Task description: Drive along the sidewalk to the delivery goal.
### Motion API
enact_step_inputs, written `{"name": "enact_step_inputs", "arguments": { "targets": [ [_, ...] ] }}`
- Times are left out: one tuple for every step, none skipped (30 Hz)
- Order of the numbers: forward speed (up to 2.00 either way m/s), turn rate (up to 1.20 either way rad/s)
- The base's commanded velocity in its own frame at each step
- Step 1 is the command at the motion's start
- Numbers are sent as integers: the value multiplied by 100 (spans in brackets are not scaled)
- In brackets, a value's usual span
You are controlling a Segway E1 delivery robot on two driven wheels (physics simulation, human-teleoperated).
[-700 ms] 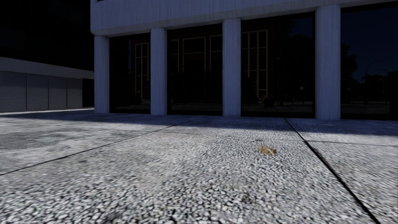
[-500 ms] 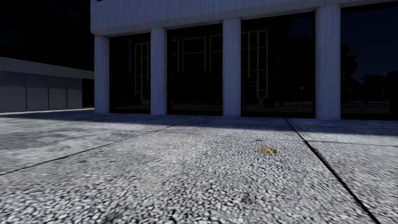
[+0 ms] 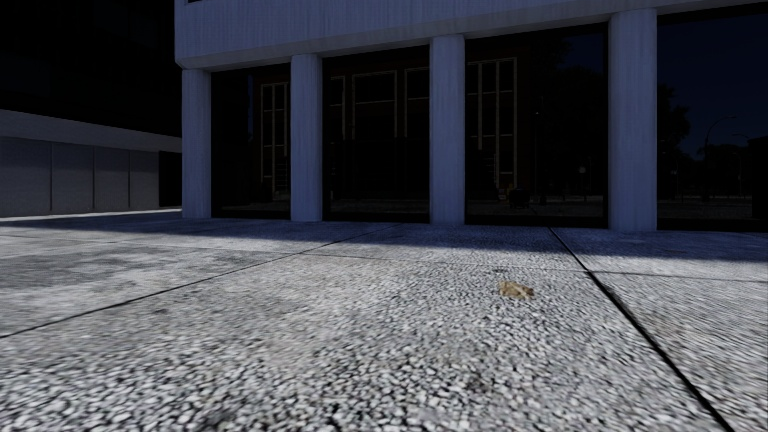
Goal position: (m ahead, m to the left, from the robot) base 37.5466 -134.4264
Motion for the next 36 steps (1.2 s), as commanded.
{"name": "enact_step_inputs", "arguments": {
  "targets": [
    [0,0],
    [0,0],
    [0,0],
    [0,0],
    [0,0],
    [0,0],
    [0,0],
    [0,0],
    [0,0],
    [50,0],
    [200,0],
    [200,0],
    [200,0],
    [200,0],
    [200,-15],
    [200,-15],
    [200,-32],
    [200,-39],
    [200,-41],
    [200,-41],
    [200,-41],
    [200,-42],
    [200,-42],
    [200,-42],
    [200,-42],
    [200,-42],
    [200,-42],
    [200,-42],
    [200,-42],
    [200,-42],
    [200,-42],
    [200,-42],
    [200,-42],
    [200,-42],
    [200,-42],
    [200,-42]
  ]
}}
